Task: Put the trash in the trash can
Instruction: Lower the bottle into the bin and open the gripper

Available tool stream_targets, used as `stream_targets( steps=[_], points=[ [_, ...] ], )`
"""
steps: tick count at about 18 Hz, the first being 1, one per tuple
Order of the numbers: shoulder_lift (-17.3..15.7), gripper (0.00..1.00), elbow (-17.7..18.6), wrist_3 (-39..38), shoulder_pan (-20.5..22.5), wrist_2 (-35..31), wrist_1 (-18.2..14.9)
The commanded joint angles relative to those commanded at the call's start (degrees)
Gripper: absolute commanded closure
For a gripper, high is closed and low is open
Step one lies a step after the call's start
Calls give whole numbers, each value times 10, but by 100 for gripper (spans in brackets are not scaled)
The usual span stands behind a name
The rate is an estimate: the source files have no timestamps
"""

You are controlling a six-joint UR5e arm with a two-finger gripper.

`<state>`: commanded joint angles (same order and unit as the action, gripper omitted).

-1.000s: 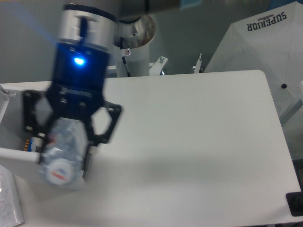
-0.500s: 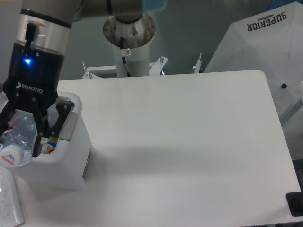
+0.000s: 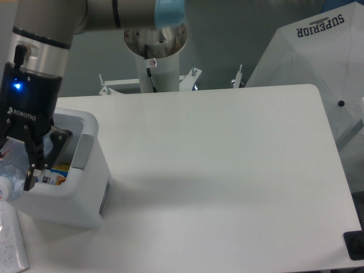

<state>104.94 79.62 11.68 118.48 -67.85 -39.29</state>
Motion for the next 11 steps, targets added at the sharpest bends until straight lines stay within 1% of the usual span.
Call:
stream_targets(
  steps=[2, 4, 7, 9, 10, 11],
  points=[
    [-4, 66, 15, 28, -7, 0, 3],
    [-4, 66, 22, 56, -18, 2, 4],
    [-6, 66, 33, 62, -18, 7, 4],
    [-11, 64, 47, 97, -18, 16, 5],
    [-14, 52, 55, 113, -18, 30, 7],
    [-17, 45, 58, 119, -18, 39, 7]
  ],
)
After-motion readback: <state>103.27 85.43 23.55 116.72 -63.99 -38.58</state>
